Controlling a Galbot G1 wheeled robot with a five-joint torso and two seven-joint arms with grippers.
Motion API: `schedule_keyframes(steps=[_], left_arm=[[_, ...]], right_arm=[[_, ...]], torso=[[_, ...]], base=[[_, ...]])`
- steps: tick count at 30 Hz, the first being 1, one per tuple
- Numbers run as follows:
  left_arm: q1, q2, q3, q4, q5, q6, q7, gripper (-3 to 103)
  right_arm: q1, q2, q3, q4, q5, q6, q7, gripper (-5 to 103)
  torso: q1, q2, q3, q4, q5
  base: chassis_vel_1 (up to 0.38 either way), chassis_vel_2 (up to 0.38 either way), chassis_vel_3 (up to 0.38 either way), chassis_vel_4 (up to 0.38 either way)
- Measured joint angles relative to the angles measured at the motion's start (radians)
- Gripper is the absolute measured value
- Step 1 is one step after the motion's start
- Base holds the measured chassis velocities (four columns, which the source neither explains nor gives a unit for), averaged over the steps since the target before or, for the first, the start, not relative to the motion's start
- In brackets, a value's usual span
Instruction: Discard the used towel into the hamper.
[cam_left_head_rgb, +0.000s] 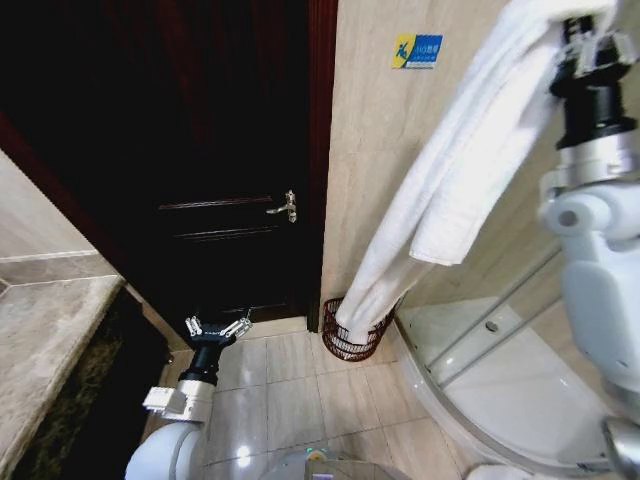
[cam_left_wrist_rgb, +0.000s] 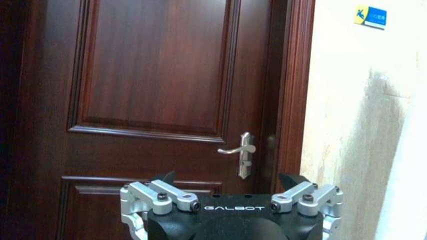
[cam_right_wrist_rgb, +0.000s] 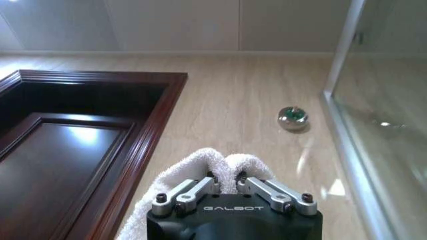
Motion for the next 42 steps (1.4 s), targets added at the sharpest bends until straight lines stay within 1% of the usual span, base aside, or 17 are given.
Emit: schedule_keyframes(steps=[2,3,5,6,9,15,20,31,35,42], left_arm=[[0.000,0.000,0.000,0.000,0.000,0.000,0.000,100],[0.000,0.000,0.000,0.000,0.000,0.000,0.000,100],[0.000,0.000,0.000,0.000,0.000,0.000,0.000,100],[0.000,0.000,0.000,0.000,0.000,0.000,0.000,100],[0.000,0.000,0.000,0.000,0.000,0.000,0.000,100],[0.000,0.000,0.000,0.000,0.000,0.000,0.000,100],[0.000,0.000,0.000,0.000,0.000,0.000,0.000,100],[0.000,0.000,0.000,0.000,0.000,0.000,0.000,100],[0.000,0.000,0.000,0.000,0.000,0.000,0.000,100],[0.000,0.000,0.000,0.000,0.000,0.000,0.000,100]], right_arm=[[0.063,0.028,-0.051,-0.054,-0.021,0.011,-0.001,8],[0.063,0.028,-0.051,-0.054,-0.021,0.011,-0.001,8],[0.113,0.048,-0.087,-0.104,-0.034,0.019,-0.004,8],[0.134,0.058,-0.102,-0.127,-0.038,0.021,-0.007,8],[0.165,0.078,-0.126,-0.169,-0.048,0.028,-0.017,8],[0.200,0.114,-0.152,-0.237,-0.070,0.047,-0.042,8],[0.200,0.123,-0.152,-0.258,-0.079,0.054,-0.051,8],[0.041,0.122,-0.100,-0.201,-0.088,0.055,-0.054,8],[-0.043,0.134,-0.094,-0.186,-0.092,0.062,-0.055,8],[-0.169,0.157,-0.094,-0.209,-0.078,0.085,-0.084,8]], torso=[[0.000,0.000,0.000,0.0001,-0.0006],[0.000,0.000,0.000,0.0001,-0.0006],[0.000,0.000,0.000,0.0001,-0.0006],[0.000,0.000,0.000,-0.0003,-0.0005],[0.000,0.000,0.000,-0.0002,-0.0001],[0.000,0.000,0.000,-0.0002,-0.0003],[0.000,0.000,0.000,-0.0002,-0.0002],[0.000,0.000,0.000,-0.0003,-0.0002],[0.000,0.000,0.000,-0.0001,-0.0001],[0.000,0.000,0.000,-0.0002,-0.0004]], base=[[0.000,0.000,0.000,0.000],[0.000,0.000,0.000,0.000],[0.000,0.000,0.000,0.000],[0.000,0.000,0.000,0.000],[0.000,0.000,0.000,0.000],[0.000,0.000,0.000,0.000],[0.000,0.000,0.000,0.000],[0.000,0.000,0.000,0.000],[0.000,0.000,0.000,0.000],[0.000,0.000,0.000,0.000]])
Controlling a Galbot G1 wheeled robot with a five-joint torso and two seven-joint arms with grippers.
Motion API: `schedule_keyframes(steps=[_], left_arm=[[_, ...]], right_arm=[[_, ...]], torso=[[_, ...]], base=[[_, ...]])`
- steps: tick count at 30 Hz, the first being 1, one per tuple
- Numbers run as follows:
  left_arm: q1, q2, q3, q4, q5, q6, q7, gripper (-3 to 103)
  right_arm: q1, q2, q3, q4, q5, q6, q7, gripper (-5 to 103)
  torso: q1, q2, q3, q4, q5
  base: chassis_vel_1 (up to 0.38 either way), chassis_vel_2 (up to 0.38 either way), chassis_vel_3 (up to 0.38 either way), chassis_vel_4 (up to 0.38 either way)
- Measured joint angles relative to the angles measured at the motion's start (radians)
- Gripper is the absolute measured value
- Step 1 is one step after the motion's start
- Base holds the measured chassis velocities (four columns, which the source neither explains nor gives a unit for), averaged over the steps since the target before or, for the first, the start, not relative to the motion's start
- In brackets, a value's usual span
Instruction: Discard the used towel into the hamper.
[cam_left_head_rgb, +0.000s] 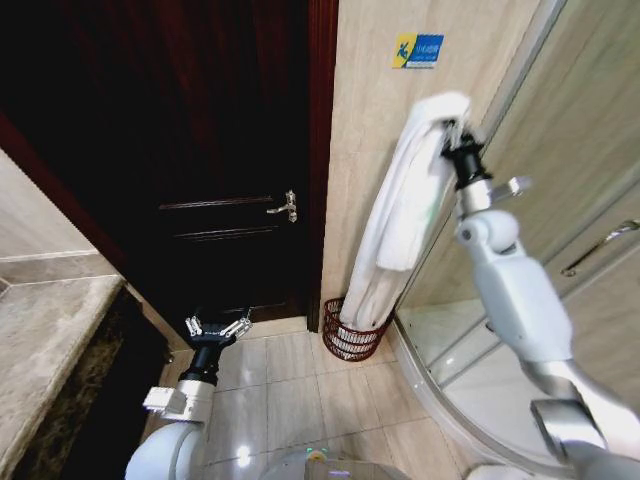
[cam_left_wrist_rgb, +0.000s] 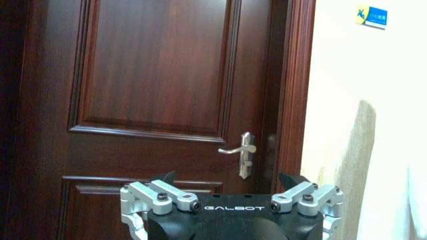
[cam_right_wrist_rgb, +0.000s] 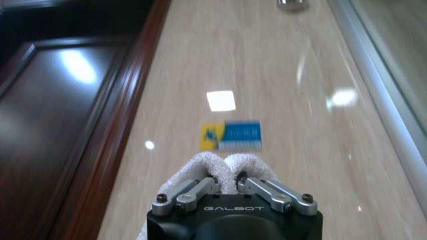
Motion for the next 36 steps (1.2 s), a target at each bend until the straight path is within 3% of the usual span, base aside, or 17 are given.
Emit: schedule_keyframes(steps=[11,18,36], left_arm=[[0.000,0.000,0.000,0.000,0.000,0.000,0.000,100],[0.000,0.000,0.000,0.000,0.000,0.000,0.000,100],[0.000,0.000,0.000,0.000,0.000,0.000,0.000,100]], right_arm=[[-0.122,0.019,0.021,-0.039,-0.019,0.036,-0.061,8],[-0.218,0.046,0.019,-0.067,0.023,0.054,-0.084,8],[-0.269,0.181,-0.016,-0.372,-0.021,0.207,-0.216,8]], torso=[[0.000,0.000,0.000,0.0000,0.0003],[0.000,0.000,0.000,-0.0001,0.0003],[0.000,0.000,0.000,0.0001,0.0001]], base=[[0.000,0.000,0.000,0.000],[0.000,0.000,0.000,0.000],[0.000,0.000,0.000,0.000]])
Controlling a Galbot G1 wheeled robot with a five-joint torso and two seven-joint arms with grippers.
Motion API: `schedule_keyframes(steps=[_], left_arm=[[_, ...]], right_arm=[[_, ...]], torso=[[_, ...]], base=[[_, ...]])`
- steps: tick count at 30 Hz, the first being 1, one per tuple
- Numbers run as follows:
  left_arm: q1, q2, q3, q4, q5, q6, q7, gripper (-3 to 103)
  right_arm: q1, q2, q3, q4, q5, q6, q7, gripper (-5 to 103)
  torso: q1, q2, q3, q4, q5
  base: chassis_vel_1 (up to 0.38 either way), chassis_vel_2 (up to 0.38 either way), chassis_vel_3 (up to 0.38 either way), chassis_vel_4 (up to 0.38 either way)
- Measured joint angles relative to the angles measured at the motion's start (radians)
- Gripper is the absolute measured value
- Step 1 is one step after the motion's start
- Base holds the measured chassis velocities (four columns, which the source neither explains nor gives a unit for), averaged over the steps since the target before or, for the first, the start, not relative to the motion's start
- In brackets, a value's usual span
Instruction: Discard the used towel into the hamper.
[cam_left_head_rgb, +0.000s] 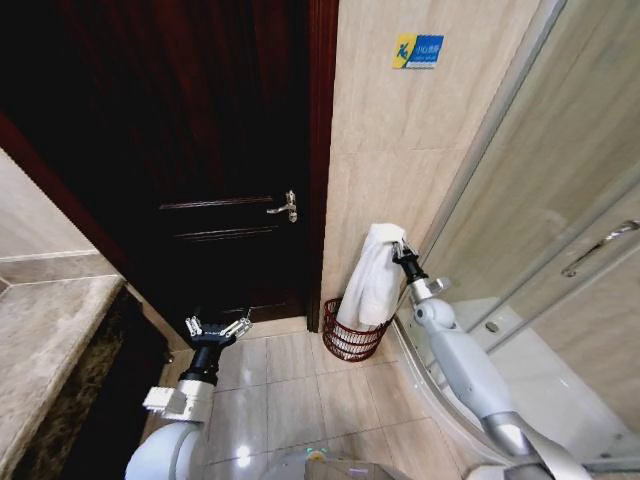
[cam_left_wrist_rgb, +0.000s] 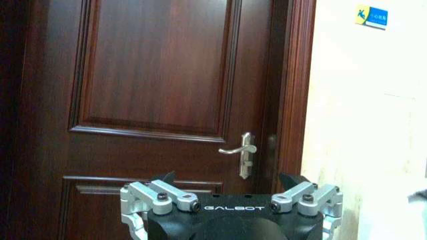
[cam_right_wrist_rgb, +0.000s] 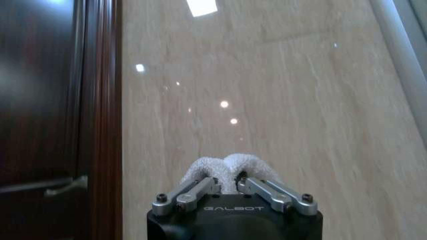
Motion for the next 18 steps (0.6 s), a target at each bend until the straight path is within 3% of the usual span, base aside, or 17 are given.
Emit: schedule_keyframes(steps=[10,18], left_arm=[[0.000,0.000,0.000,0.000,0.000,0.000,0.000,100],[0.000,0.000,0.000,0.000,0.000,0.000,0.000,100]], right_arm=[[0.054,0.072,-0.002,-0.300,0.013,0.117,-0.139,8],[0.140,0.116,-0.009,-0.466,0.003,0.158,-0.192,8]], torso=[[0.000,0.000,0.000,-0.0003,0.0001],[0.000,0.000,0.000,-0.0001,-0.0001]], base=[[0.000,0.000,0.000,0.000],[0.000,0.000,0.000,0.000]])
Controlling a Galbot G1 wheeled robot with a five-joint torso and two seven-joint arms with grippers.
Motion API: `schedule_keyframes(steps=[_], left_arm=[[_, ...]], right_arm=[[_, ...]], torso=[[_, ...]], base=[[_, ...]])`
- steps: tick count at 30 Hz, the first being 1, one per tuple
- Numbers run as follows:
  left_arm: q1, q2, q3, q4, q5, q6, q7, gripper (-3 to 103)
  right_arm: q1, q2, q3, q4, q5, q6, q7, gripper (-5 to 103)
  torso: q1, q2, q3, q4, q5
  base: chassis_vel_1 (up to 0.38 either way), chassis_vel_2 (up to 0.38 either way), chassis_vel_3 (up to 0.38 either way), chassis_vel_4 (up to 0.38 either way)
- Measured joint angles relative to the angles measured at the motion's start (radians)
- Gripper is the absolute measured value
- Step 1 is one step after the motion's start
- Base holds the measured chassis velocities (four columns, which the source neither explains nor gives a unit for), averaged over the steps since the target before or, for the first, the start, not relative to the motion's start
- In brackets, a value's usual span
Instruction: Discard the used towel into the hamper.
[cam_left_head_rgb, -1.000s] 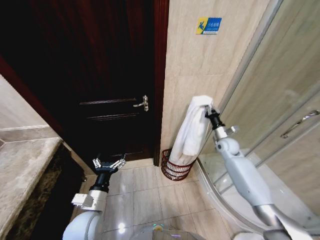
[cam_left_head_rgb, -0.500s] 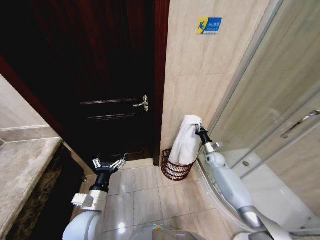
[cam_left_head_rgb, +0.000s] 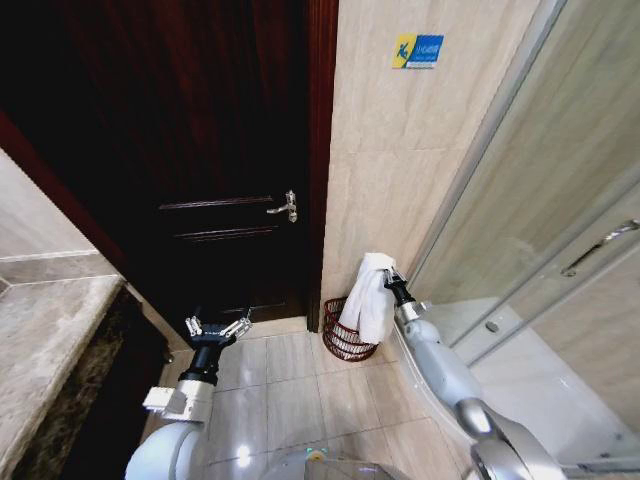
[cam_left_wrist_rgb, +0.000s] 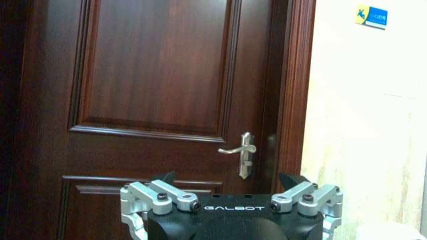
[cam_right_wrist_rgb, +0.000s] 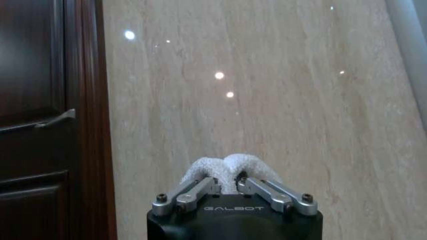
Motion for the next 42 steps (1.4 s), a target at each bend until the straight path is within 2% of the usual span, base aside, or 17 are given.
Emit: schedule_keyframes(steps=[4,9,15,23,39,42], left_arm=[[0.000,0.000,0.000,0.000,0.000,0.000,0.000,100],[0.000,0.000,0.000,0.000,0.000,0.000,0.000,100],[0.000,0.000,0.000,0.000,0.000,0.000,0.000,100],[0.000,0.000,0.000,0.000,0.000,0.000,0.000,100],[0.000,0.000,0.000,0.000,0.000,0.000,0.000,100],[0.000,0.000,0.000,0.000,0.000,0.000,0.000,100]], right_arm=[[0.071,0.028,0.011,-0.100,-0.009,0.028,-0.030,8],[0.118,0.030,0.013,-0.119,-0.016,0.030,-0.033,8],[0.134,0.031,0.013,-0.124,-0.028,0.029,-0.037,8],[0.118,0.058,0.021,-0.228,-0.042,0.040,-0.072,8],[0.010,0.056,0.067,-0.250,-0.097,-0.093,-0.056,8],[-0.013,0.056,0.102,-0.253,-0.182,-0.129,-0.063,8]], torso=[[0.000,0.000,0.000,0.0001,0.0002],[0.000,0.000,0.000,0.0001,-0.0001],[0.000,0.000,0.000,-0.0001,0.0000],[0.000,0.000,0.000,-0.0002,0.0001],[0.000,0.000,0.000,-0.0001,0.0002],[0.000,0.000,0.000,-0.0001,0.0001]], base=[[0.000,0.000,0.000,0.000],[0.000,0.000,0.000,0.000],[0.000,0.000,0.000,0.000],[0.000,0.000,0.000,0.000],[0.000,0.000,0.000,0.000],[0.000,0.000,0.000,0.000]])
